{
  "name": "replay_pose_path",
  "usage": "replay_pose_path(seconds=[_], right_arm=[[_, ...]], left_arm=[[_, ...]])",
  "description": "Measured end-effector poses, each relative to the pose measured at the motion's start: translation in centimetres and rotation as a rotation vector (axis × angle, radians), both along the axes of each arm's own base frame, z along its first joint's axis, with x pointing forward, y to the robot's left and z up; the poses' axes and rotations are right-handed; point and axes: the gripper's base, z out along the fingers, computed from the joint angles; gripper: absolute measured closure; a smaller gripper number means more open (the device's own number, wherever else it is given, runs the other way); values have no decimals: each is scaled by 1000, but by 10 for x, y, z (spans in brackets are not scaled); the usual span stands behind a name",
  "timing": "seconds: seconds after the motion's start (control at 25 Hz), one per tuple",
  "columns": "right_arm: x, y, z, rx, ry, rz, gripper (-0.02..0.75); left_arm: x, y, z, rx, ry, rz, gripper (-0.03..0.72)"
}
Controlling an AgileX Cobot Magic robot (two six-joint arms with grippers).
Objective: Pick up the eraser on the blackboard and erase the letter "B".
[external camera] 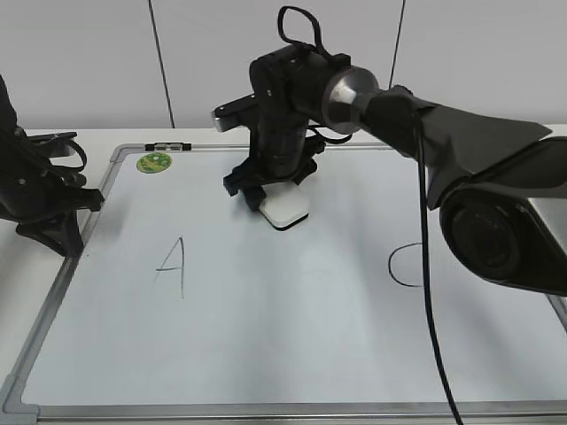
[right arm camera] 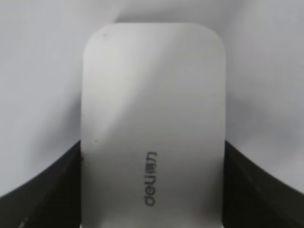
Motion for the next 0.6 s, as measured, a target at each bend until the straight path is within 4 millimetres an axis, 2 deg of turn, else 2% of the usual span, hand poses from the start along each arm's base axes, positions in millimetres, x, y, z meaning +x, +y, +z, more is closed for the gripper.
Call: replay_pose_path(seconds=[0.28, 0.36, 0.48, 0.56, 0.6], right_arm=[[18, -34, 2, -19, -5, -86, 199], [18, -38, 5, -33, -3, -91, 199], [13, -43, 22, -64, 10, -83, 199], [12, -46, 39, -66, -10, -71, 199], [10, -48, 54, -62, -36, -67, 199]], left_arm=[[0, 0, 0, 3, 0, -2, 644], [0, 0, 0, 3, 0, -2, 644], [0, 0, 0, 3, 0, -2, 644], [0, 0, 0, 5, 0, -3, 644], [0, 0, 0, 5, 0, -3, 644]])
